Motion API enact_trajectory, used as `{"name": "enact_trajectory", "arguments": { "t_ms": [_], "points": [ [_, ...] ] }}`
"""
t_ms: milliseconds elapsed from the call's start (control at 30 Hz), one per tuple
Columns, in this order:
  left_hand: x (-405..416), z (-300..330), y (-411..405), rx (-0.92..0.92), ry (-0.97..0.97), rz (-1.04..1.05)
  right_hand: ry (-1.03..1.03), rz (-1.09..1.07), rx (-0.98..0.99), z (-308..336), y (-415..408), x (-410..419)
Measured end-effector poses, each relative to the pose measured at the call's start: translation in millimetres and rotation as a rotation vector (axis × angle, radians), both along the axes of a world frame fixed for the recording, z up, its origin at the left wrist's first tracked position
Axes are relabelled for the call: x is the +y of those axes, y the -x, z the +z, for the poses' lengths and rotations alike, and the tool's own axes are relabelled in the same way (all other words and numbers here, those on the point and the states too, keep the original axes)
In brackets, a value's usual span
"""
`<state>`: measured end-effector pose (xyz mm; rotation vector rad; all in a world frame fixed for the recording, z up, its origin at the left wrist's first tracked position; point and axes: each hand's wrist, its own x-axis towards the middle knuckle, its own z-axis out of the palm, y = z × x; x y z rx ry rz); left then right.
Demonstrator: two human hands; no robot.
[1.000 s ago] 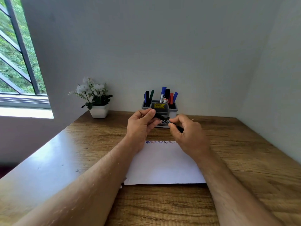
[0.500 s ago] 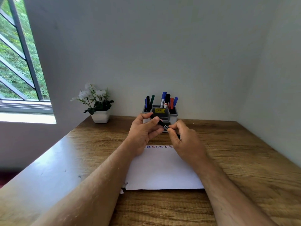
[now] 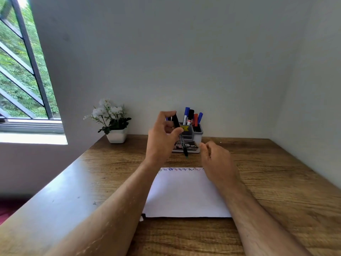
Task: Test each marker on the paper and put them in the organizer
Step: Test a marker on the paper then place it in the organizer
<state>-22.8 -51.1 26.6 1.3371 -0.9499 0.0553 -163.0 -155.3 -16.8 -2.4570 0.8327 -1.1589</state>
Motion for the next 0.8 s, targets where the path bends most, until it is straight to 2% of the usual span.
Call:
{"name": "enact_trajectory", "arguments": {
  "t_ms": [100, 233, 433, 567, 800],
  "points": [
    [-8, 19, -1, -0.15, 0.024, 0.088, 0.004, 0.01, 0.038, -1, -1, 0],
    [-32, 42, -2, -0.146, 0.077, 0.082, 0.018, -0.007, 0.049, 2, -5, 1],
    [-61, 57, 0, -0.167, 0.046, 0.121, 0.009, -0.035, 0.041, 2, -6, -7],
    [-74, 54, 2, -0.291, -0.075, 0.135, 0.008, -0.049, 0.037, 1, -8, -8],
    [-88, 37, -5, -0.477, -0.445, 0.146, 0.019, -0.097, 0.052, 2, -9, -8]
  ]
}}
